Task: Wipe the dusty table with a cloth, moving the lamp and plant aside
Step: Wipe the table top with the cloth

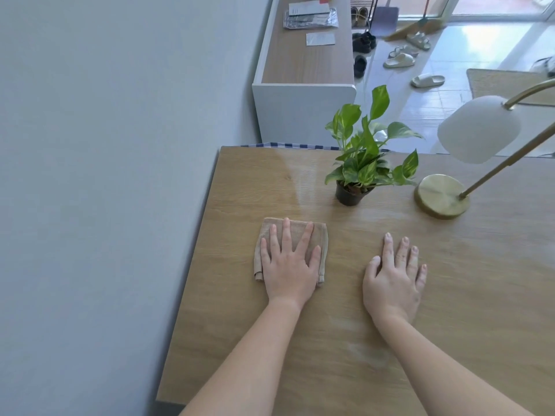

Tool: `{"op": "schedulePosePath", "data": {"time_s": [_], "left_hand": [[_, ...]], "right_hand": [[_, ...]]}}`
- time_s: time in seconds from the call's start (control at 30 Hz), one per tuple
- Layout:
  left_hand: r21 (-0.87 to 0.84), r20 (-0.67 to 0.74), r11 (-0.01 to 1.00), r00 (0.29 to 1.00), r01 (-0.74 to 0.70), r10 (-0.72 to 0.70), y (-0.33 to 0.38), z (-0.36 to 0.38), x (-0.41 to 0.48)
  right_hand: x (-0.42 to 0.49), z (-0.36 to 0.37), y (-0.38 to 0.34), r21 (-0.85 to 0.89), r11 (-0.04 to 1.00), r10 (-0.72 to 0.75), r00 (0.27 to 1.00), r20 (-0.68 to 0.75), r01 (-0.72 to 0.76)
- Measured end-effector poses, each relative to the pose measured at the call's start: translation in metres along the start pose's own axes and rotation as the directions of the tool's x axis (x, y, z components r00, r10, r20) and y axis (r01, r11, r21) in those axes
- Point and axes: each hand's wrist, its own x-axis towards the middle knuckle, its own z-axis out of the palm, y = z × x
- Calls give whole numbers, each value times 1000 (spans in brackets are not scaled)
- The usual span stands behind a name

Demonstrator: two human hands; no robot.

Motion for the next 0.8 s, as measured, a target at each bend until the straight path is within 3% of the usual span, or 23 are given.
{"op": "schedulePosePath", "data": {"time_s": [0.57,0.8], "left_hand": [[78,75,995,995,65,-70,31,-22,248],[76,61,995,996,66,-71,33,-23,279]], "right_hand": [[9,16,2,-39,999,-6,994,-112,2],[11,18,4,-55,998,-8,992,-127,1]]}}
